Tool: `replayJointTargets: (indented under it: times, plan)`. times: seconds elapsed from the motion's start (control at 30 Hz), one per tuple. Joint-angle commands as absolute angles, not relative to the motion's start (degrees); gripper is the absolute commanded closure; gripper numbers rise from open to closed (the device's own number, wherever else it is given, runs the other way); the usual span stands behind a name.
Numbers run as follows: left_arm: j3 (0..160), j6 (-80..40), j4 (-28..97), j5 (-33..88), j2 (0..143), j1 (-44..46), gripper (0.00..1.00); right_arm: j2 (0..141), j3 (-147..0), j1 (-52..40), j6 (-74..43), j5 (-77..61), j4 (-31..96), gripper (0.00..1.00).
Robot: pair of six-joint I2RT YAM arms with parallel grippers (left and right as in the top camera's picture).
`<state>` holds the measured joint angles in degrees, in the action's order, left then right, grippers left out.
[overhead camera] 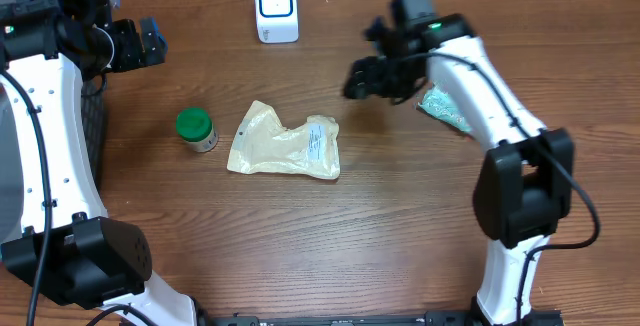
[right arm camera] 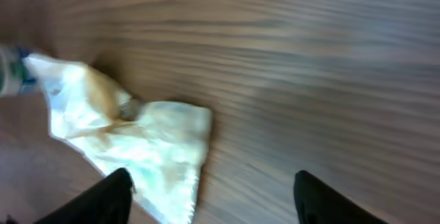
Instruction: Scan the item barcode
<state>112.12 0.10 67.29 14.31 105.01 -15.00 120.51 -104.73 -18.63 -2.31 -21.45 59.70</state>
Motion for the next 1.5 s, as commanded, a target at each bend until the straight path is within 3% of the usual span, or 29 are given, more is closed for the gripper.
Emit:
replayJointTargets:
  times: [0.0,0.27,1.23,1.47]
  plan:
    - [112.71,-0.23,67.09,14.57,104.22,-14.98,0.01,119.83,-106.15,-21.82,3.16,-18.5,57.87,0.24]
    - [112.71,-0.23,67.07,14.57,104.22,-14.98,0.0,119.83,-106.15,-24.1,9.56,-16.71,57.74,0.15]
    - [112.71,-0.23,67.07,14.57,104.22,-14.98,0.0,119.83,-106.15,-23.99,12.51,-16.58,59.53,0.11]
    - [112.71,-0.23,67.09,14.57,104.22,-14.98,0.01,119.83,-104.97,-24.03,12.53,-22.61,54.54,0.1]
